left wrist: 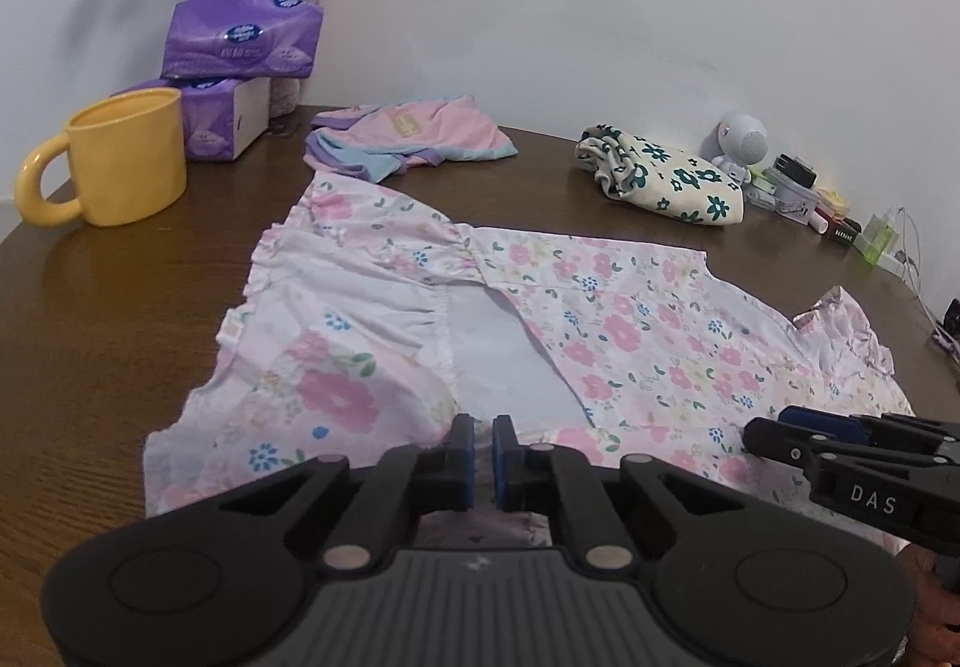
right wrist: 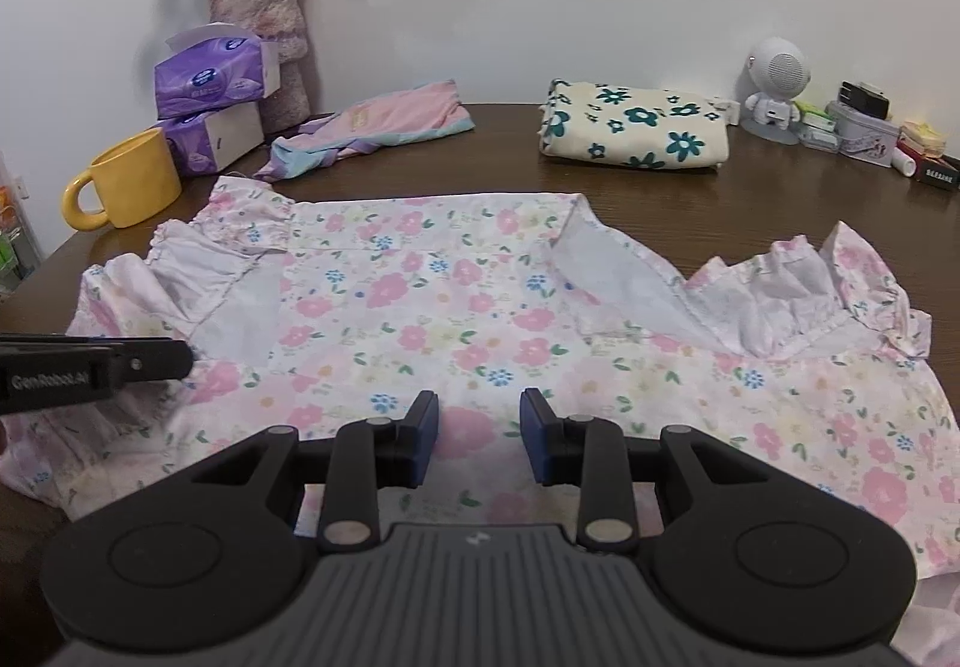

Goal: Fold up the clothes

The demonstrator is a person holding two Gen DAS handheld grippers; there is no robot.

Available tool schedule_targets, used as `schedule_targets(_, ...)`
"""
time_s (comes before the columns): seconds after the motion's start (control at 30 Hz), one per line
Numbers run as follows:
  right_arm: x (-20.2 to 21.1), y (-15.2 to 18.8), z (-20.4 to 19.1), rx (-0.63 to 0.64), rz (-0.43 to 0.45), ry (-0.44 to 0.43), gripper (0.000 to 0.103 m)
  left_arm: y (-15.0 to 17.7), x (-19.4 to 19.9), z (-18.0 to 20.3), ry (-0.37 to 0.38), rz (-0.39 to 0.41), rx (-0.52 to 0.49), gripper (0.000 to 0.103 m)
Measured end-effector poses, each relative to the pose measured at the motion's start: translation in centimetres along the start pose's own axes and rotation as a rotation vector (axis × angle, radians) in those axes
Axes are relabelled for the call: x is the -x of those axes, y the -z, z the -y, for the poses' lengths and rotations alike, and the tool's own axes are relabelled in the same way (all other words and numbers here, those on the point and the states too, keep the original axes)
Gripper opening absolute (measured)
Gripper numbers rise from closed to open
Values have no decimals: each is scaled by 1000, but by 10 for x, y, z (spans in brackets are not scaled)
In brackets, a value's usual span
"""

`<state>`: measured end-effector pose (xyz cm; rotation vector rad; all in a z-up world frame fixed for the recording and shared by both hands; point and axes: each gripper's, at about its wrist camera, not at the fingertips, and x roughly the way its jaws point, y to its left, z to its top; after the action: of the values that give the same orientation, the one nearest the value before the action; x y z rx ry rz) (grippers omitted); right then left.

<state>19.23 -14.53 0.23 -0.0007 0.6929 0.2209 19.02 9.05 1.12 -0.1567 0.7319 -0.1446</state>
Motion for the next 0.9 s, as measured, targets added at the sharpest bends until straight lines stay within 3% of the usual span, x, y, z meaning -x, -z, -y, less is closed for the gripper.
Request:
schedule_targets(0.2,3,2,13,-14,3,-1,24,-1,4,-6,-70,19,-1,6)
schedule_targets(0.9,10,7,55,-73,17,91,25,-3,8,-27,-215,23,-16,6)
